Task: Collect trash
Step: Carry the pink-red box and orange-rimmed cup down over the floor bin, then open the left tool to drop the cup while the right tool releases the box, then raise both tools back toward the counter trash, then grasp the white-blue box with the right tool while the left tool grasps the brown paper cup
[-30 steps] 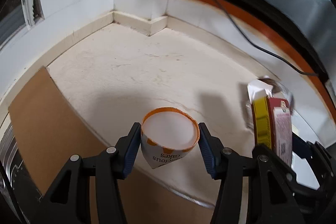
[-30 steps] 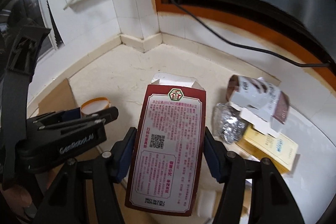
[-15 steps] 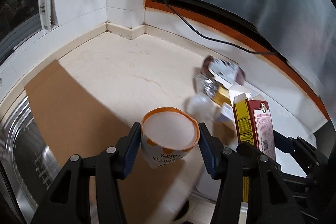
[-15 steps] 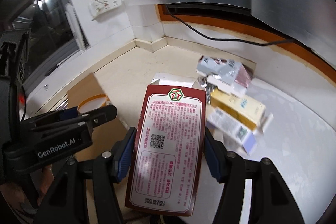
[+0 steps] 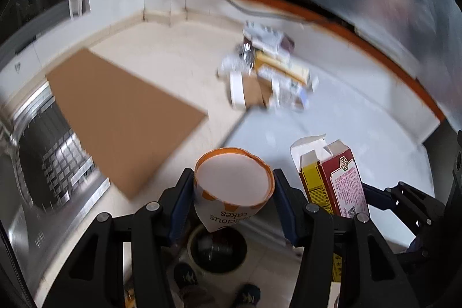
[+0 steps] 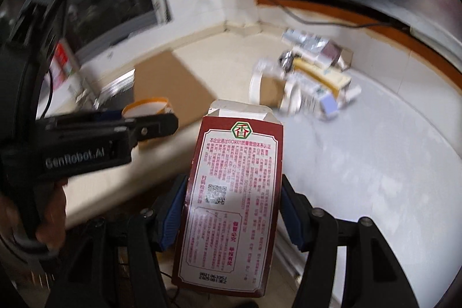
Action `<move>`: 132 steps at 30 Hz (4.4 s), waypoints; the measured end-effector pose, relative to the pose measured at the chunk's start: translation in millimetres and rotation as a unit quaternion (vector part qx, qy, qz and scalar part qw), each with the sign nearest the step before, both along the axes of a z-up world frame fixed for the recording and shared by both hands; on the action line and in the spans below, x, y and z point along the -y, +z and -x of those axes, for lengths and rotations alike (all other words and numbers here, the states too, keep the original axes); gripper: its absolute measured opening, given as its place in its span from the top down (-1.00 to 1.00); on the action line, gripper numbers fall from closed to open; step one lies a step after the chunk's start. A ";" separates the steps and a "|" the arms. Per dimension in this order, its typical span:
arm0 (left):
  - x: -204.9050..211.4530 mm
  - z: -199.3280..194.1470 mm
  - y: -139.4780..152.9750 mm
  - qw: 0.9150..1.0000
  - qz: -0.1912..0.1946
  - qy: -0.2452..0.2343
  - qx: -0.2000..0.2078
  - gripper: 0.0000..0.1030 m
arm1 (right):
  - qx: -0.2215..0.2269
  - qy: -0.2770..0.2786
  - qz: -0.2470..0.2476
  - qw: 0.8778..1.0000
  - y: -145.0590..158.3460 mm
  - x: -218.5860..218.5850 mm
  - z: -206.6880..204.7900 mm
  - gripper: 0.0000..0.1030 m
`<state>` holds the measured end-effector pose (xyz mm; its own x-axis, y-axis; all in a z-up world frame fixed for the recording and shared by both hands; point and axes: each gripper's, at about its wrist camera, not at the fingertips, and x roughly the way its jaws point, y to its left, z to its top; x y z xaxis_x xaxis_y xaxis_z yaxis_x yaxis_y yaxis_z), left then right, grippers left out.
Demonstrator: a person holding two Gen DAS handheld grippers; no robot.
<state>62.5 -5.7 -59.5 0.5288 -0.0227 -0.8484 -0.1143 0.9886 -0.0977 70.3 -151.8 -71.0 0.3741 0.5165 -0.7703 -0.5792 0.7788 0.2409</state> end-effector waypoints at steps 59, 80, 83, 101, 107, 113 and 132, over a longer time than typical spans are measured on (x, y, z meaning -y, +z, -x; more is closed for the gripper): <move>-20.3 46.9 -332.7 0.975 -0.063 -0.062 -0.206 -0.48 | -0.181 -0.011 0.124 0.975 -364.9 -43.7 50.3 -0.46; 2.0 57.9 -140.8 0.990 -0.008 -0.042 -0.137 -0.78 | -0.115 0.031 0.113 0.986 -157.0 -14.9 62.1 -0.46; 8.5 57.2 -109.6 0.992 0.000 -0.041 -0.116 -0.86 | -0.094 0.034 0.098 0.990 -119.5 -1.4 62.1 -0.46; 57.4 19.5 62.6 0.996 -0.026 -0.064 0.051 -0.98 | 0.073 -0.016 -0.041 0.996 41.2 74.8 21.4 -0.46; 66.7 -2.9 79.8 0.994 -0.035 -0.079 0.068 -0.98 | 0.087 -0.016 -0.041 0.995 66.8 78.9 -7.7 -0.46; 57.0 -39.4 74.4 0.995 -0.039 -0.080 0.054 -0.98 | 0.100 -0.009 0.003 0.995 63.0 64.0 -48.6 -0.32; 17.5 -181.0 -14.3 0.976 -0.087 -0.195 -0.043 -0.97 | -0.041 0.013 0.074 0.996 -45.2 -8.1 -214.3 0.12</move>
